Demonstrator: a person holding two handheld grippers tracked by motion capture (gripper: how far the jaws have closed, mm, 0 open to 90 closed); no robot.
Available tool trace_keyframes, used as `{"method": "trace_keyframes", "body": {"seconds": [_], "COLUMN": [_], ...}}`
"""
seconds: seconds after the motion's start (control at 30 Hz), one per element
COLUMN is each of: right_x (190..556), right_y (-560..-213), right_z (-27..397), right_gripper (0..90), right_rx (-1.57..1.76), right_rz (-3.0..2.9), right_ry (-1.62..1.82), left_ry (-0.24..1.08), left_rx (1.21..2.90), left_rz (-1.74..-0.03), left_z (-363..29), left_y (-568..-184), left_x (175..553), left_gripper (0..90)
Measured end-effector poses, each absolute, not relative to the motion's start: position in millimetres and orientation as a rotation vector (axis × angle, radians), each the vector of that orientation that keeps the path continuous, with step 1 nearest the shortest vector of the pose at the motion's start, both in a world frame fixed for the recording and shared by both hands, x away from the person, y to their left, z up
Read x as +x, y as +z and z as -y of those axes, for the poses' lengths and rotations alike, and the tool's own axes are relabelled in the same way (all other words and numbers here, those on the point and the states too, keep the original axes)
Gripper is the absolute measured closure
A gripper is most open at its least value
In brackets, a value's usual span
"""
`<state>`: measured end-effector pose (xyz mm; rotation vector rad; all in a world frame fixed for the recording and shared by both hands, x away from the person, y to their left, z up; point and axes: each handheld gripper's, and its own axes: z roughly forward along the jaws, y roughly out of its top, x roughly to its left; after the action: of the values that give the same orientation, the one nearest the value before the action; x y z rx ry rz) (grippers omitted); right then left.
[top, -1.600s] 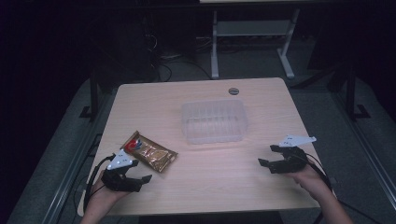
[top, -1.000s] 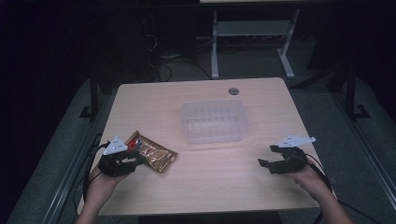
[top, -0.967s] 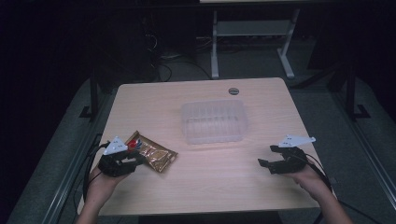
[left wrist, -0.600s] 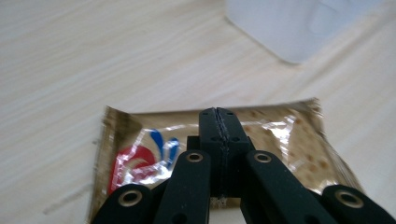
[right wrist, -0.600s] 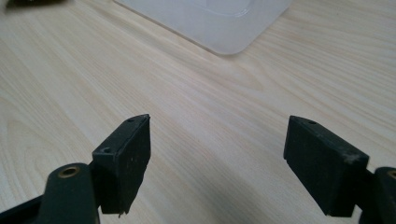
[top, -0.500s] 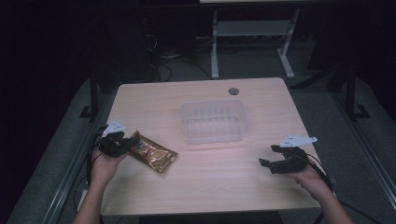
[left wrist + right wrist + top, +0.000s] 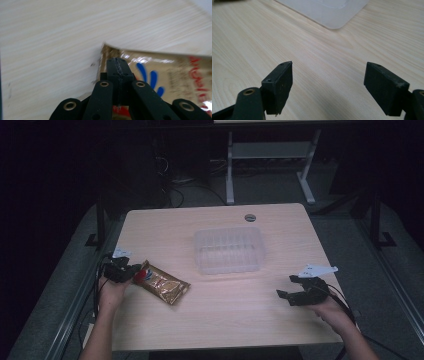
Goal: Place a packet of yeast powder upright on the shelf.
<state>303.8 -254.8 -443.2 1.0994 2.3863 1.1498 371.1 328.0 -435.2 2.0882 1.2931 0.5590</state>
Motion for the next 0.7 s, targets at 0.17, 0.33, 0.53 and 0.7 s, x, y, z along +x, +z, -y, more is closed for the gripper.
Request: {"method": "trace_keyframes", "body": {"seconds": [0.17, 0.33, 0.53, 0.7], "right_x": [304.5, 304.7, 304.8, 305.0], "right_y": [-443.6, -444.0, -443.9, -444.0], "right_z": [254.4, 253.8, 253.8, 254.2], "right_gripper": [22.4, 22.4, 22.4, 22.4], "right_rx": [1.096, 1.102, 1.102, 1.100], "right_rz": [-2.388, -2.387, -2.388, -2.386], "right_ry": [1.147, 1.148, 1.147, 1.153], "left_ry": [0.542, 0.524, 0.488, 0.462], "left_rx": [2.086, 2.083, 2.120, 2.136], "left_rz": [-1.332, -1.332, -1.285, -1.252], "left_z": [-334.8, -336.2, -326.8, -319.4], "left_y": [-445.7, -447.3, -449.2, -448.7], "left_x": [372.6, 372.9, 373.5, 373.3], "left_gripper": [89.9, 89.9, 89.9, 89.9]}}
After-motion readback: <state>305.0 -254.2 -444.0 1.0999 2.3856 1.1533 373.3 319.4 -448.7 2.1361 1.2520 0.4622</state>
